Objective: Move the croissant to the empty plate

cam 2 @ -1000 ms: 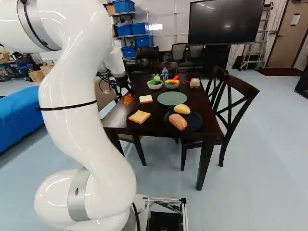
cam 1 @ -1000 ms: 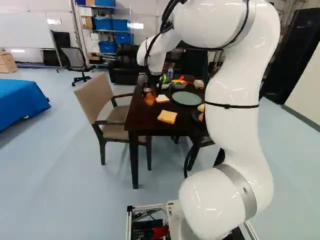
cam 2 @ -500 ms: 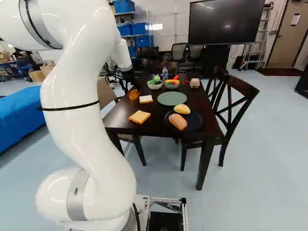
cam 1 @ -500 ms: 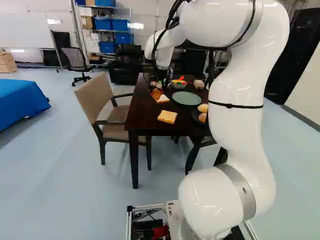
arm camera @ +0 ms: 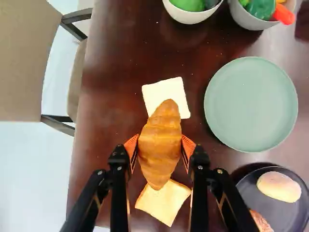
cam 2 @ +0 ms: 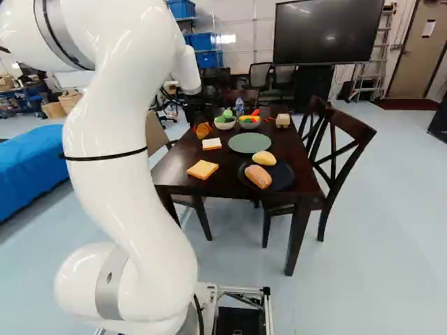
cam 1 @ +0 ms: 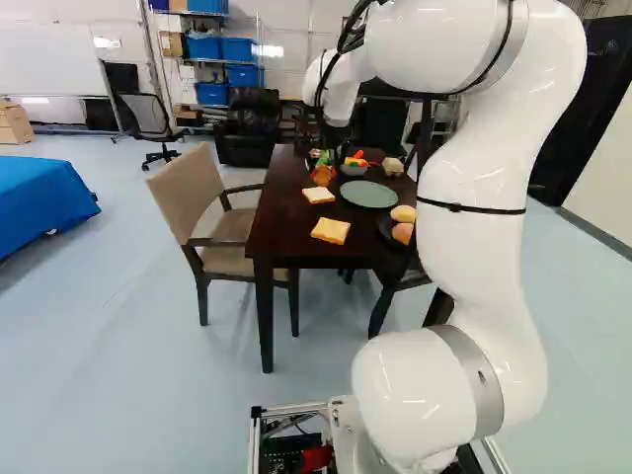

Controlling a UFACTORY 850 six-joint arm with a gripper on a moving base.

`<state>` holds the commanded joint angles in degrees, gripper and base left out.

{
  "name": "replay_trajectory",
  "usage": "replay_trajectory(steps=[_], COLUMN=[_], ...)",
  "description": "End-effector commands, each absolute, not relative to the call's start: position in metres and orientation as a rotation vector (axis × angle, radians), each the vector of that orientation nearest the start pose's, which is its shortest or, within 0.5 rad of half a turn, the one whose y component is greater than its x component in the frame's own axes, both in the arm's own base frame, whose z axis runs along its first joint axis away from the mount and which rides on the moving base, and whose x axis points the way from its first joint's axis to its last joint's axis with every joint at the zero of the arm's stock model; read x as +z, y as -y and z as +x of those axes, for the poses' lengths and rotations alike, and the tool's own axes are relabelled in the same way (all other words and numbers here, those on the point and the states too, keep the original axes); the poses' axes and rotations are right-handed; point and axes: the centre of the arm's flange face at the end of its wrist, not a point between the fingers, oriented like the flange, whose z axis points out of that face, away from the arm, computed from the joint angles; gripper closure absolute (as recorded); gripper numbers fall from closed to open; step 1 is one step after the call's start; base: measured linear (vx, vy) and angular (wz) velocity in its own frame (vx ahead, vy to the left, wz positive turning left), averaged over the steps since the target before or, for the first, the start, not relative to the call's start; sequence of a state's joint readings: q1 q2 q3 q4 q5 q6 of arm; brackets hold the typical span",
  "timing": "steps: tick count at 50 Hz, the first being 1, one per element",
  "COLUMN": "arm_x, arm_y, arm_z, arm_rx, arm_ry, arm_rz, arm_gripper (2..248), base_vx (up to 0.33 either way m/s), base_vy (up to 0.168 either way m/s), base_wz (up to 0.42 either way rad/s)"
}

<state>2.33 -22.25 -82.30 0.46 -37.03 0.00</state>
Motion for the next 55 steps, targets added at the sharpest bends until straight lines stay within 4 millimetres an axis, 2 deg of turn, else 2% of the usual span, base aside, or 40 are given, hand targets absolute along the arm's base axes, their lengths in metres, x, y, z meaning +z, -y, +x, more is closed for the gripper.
replay_trajectory(steps=[8, 55], arm_x=[0.57, 0.567], arm_y=[-0.01, 0.081], arm_z=[0.63, 0.665], arm_rx=[-0.659, -0.677], arm_ry=[0.026, -0.151], arm_rz=[-3.069, -3.117], arm_gripper=[117, 117], base_vx=[0.0, 0.0], base_vy=[0.0, 0.0], base_wz=[0.0, 0.0])
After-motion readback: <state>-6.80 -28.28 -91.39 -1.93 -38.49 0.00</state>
